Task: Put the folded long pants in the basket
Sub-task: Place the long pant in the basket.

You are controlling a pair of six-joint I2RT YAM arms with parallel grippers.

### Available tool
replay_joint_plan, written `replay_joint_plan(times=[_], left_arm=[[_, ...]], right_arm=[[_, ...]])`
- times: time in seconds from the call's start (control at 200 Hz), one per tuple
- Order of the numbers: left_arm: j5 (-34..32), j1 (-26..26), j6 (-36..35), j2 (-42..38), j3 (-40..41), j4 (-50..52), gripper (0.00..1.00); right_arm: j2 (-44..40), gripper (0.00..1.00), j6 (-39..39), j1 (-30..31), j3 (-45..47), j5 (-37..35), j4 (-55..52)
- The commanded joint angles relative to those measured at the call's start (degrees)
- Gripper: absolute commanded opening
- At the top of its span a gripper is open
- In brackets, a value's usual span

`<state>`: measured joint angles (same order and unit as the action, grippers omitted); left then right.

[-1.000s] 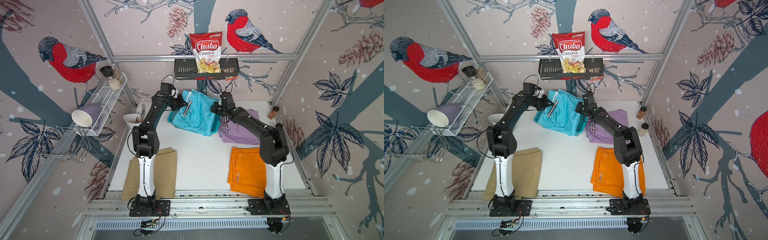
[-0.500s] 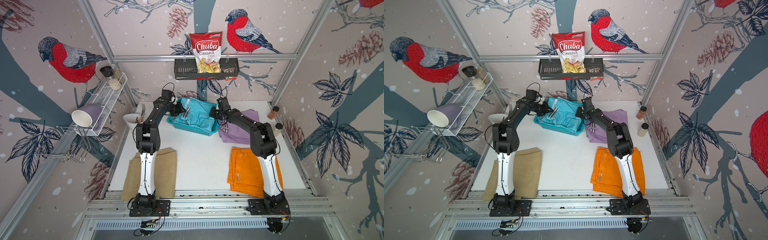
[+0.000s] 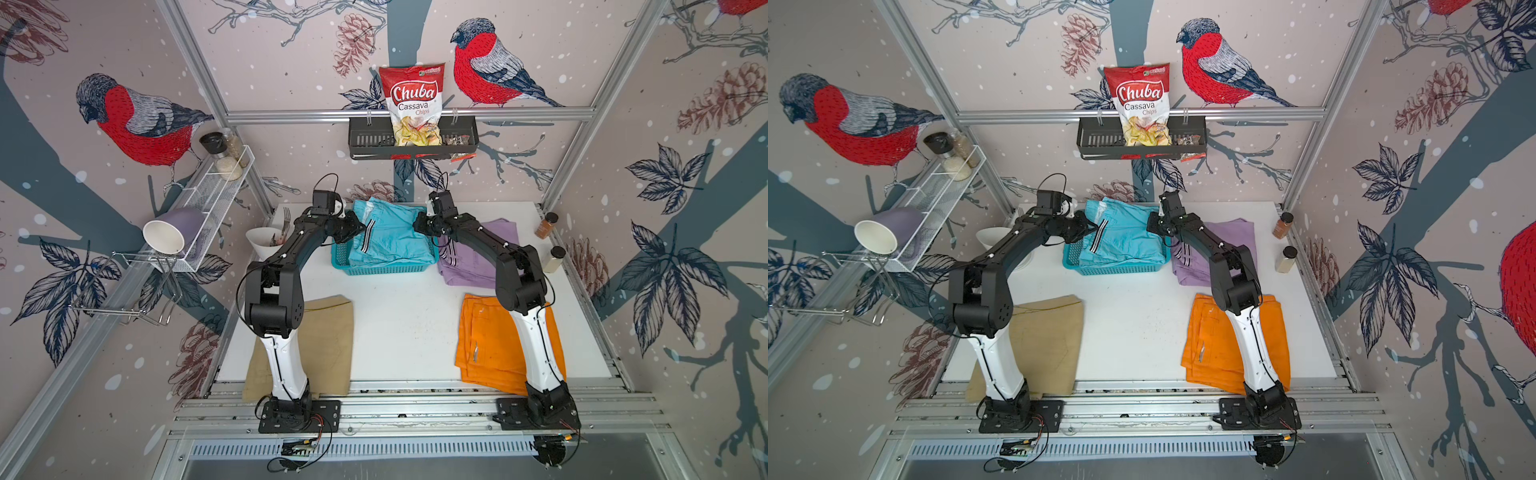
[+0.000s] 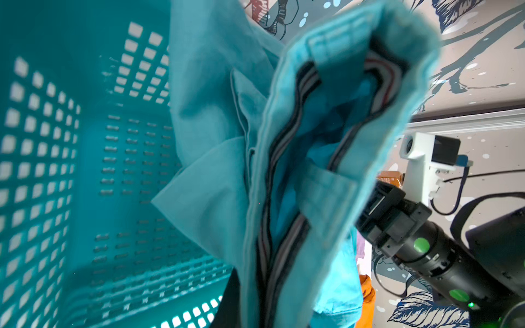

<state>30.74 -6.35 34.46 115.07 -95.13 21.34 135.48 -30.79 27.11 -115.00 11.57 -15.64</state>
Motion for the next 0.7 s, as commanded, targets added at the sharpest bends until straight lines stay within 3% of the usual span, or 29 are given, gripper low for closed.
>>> replay_joint_plan(times=[0.0,0.475,0.695], left_arm=[[-0.8,1.0,-0.6,3.0,-3.8,-0.6,0.0],[-0.8,3.8,-3.3,10.5,-2.5,-5.0,0.0],[-0.4,3.9,-0.2,12.9,-2.5,-4.0,0.0]], right_arm=[[-1.0,0.0,0.6,0.4,-1.5,-5.0,-2.4],[4.8,0.0,3.0,-0.6,-1.2,-5.5,-0.1],[6.8,0.0,3.1,-1.7,-0.9,-5.4,-0.6]])
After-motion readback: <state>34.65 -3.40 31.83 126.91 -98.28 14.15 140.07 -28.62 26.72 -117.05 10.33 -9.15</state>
